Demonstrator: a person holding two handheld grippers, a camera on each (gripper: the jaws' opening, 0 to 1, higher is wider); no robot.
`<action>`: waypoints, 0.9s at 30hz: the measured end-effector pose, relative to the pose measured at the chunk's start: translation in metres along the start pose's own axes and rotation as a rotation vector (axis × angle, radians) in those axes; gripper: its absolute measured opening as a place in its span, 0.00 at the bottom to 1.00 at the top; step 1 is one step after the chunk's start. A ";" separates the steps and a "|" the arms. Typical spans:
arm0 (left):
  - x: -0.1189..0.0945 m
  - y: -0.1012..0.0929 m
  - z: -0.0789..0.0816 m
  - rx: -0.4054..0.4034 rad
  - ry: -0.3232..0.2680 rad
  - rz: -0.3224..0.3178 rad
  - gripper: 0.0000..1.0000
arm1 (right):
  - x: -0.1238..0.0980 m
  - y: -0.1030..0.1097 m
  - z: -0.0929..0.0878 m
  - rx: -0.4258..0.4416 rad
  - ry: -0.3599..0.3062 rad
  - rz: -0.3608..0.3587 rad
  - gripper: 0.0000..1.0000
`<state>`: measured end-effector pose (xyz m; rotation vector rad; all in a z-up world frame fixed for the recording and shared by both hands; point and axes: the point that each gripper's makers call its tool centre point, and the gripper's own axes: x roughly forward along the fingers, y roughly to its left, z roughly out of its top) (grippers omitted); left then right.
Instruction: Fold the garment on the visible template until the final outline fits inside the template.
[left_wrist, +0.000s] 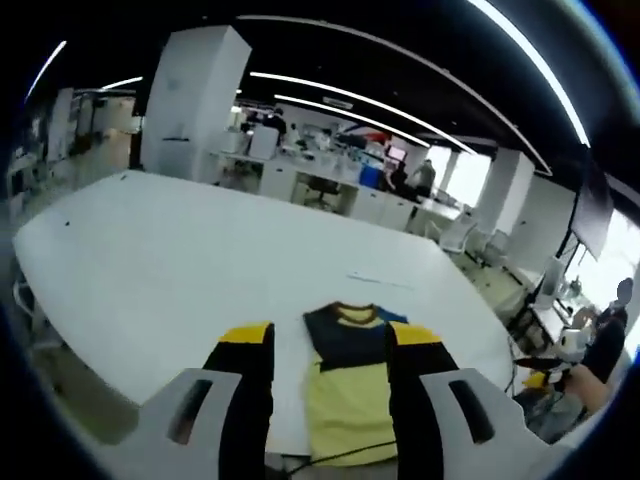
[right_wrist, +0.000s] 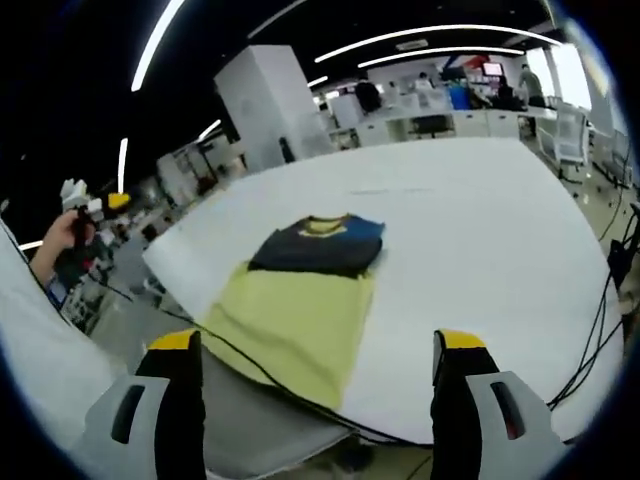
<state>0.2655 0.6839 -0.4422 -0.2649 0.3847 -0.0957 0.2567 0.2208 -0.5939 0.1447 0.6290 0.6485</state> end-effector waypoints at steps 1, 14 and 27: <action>-0.006 0.003 0.005 -0.006 -0.011 0.005 0.41 | 0.001 0.001 0.000 -0.003 0.001 0.002 0.95; -0.050 0.056 0.024 0.001 -0.070 0.120 0.42 | 0.010 0.016 0.002 -0.021 0.003 0.029 0.95; -0.034 0.057 -0.050 -0.072 0.140 0.008 0.41 | 0.009 0.015 0.001 -0.033 0.027 0.015 0.93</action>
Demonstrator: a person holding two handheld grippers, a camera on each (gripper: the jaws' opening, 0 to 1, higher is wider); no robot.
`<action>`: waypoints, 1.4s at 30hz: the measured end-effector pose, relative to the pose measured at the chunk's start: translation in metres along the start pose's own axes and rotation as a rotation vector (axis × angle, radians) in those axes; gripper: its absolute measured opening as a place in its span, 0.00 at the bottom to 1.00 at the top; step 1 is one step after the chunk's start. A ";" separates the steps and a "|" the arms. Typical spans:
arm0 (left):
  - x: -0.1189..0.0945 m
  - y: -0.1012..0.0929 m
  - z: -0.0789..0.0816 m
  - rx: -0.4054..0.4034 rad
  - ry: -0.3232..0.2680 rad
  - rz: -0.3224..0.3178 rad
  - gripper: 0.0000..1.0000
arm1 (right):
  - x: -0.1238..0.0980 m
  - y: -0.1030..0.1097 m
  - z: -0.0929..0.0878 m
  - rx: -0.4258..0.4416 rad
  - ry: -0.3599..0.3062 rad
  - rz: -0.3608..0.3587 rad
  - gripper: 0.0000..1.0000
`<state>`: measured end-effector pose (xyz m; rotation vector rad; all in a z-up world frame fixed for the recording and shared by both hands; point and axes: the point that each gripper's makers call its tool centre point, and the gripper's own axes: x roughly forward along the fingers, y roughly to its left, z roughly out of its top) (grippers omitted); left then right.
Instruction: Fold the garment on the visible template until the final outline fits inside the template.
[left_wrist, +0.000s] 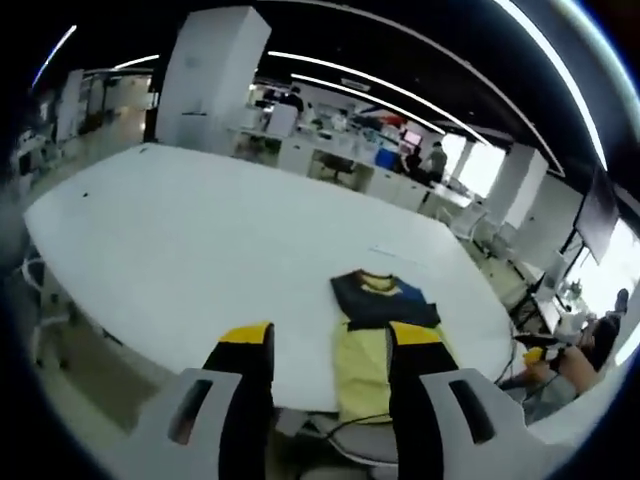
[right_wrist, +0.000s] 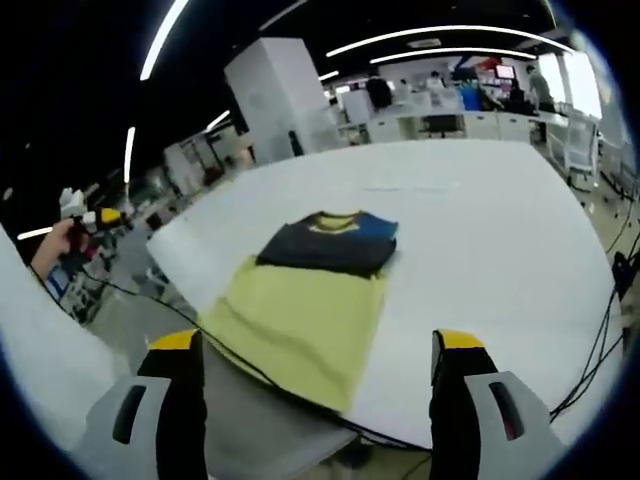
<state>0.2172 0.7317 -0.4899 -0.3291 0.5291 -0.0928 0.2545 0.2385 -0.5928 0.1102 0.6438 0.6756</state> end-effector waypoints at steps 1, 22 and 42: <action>0.003 -0.001 -0.004 0.001 0.012 -0.009 0.41 | 0.000 0.000 -0.001 0.001 0.003 -0.002 0.93; 0.060 -0.029 -0.087 -0.022 0.298 -0.200 0.39 | 0.024 -0.014 -0.041 0.071 0.174 0.004 0.58; 0.110 -0.044 -0.189 -0.061 0.549 -0.290 0.38 | 0.048 -0.021 -0.071 0.122 0.265 0.033 0.49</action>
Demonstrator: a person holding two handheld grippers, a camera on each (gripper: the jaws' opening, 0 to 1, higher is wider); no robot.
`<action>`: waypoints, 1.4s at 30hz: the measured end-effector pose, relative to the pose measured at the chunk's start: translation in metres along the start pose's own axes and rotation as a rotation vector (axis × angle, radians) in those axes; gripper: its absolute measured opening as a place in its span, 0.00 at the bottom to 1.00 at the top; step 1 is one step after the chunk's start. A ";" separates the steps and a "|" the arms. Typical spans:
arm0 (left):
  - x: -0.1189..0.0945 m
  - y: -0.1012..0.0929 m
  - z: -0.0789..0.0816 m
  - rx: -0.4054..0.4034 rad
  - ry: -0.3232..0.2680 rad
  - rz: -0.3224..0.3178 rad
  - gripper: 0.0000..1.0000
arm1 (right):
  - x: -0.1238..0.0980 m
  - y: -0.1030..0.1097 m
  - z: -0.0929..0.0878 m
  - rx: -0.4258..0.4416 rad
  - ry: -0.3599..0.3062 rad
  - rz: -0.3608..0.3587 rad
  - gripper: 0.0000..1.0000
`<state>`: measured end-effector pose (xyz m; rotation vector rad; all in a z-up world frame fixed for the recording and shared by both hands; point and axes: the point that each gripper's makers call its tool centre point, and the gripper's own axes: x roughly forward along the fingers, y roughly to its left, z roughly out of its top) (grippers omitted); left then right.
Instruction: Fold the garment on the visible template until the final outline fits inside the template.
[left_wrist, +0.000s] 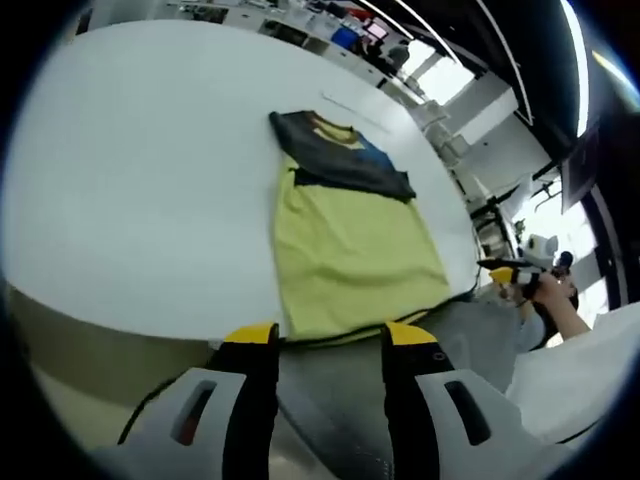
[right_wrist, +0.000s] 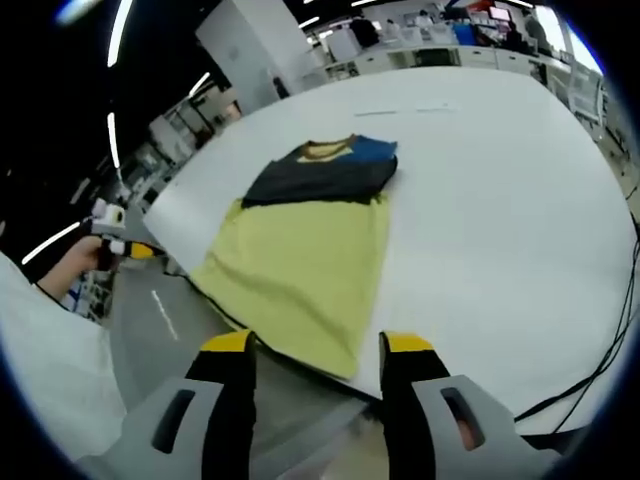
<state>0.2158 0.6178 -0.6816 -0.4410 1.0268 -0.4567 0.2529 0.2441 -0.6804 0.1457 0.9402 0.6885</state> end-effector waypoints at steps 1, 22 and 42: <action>0.004 0.001 -0.002 0.003 0.012 -0.008 0.38 | 0.001 -0.001 -0.001 0.001 0.003 0.001 0.49; 0.049 0.021 -0.022 -0.028 0.086 -0.078 0.36 | 0.033 -0.014 -0.037 0.068 0.115 0.025 0.40; 0.057 0.021 -0.032 -0.043 0.175 -0.122 0.23 | 0.048 -0.017 -0.054 0.094 0.185 0.054 0.32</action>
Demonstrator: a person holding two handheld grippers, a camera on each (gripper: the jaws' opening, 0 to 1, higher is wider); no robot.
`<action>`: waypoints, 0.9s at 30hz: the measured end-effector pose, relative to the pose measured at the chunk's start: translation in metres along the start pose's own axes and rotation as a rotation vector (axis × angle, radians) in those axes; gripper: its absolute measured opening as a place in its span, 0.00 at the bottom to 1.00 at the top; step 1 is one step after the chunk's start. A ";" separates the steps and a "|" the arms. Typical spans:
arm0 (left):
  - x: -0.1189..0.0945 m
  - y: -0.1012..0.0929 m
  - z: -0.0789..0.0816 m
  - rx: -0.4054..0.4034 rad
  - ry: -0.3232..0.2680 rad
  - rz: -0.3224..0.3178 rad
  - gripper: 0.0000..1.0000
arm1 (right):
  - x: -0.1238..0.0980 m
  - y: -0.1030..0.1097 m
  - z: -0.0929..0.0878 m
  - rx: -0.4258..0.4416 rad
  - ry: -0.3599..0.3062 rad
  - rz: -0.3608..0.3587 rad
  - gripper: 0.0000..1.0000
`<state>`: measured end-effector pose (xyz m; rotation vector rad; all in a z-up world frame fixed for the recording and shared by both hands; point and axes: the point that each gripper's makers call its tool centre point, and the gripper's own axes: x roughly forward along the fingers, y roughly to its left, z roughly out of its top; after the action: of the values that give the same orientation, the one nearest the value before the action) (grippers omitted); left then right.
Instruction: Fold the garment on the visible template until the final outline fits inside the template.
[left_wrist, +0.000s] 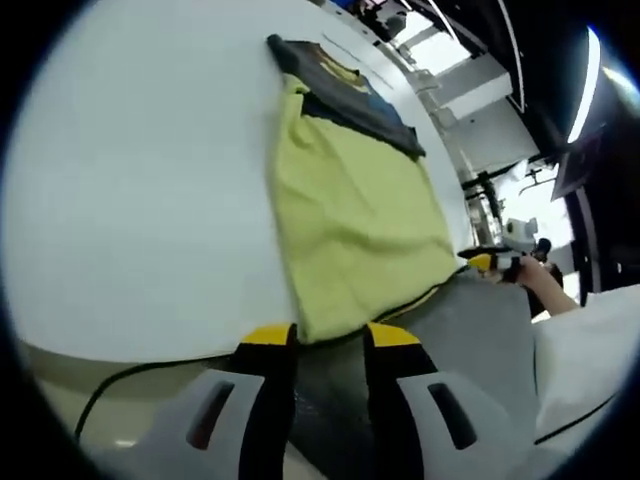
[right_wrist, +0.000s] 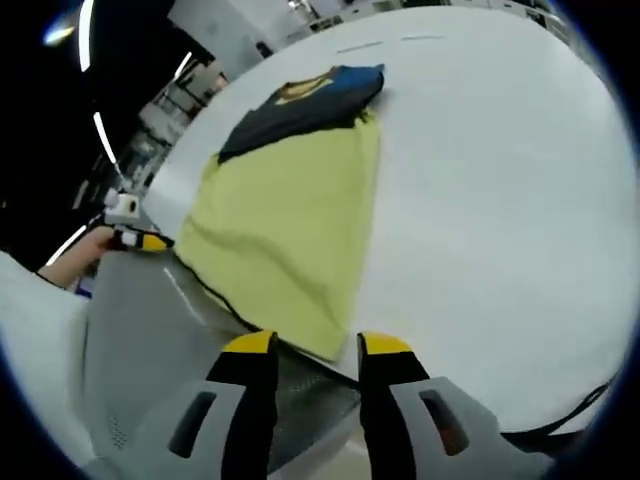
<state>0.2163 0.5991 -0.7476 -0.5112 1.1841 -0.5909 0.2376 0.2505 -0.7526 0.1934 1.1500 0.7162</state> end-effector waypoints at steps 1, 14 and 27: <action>0.000 0.000 0.000 -0.002 0.000 -0.001 0.22 | 0.001 -0.001 0.000 -0.006 0.004 -0.007 0.31; 0.006 0.002 -0.001 -0.015 0.020 0.001 0.11 | 0.012 -0.005 -0.002 -0.020 0.032 -0.027 0.18; 0.013 0.008 0.003 -0.047 0.047 0.034 0.00 | 0.018 -0.008 -0.001 0.010 0.043 -0.035 0.03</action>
<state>0.2236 0.5966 -0.7614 -0.5185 1.2511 -0.5493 0.2441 0.2549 -0.7706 0.1664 1.1951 0.6867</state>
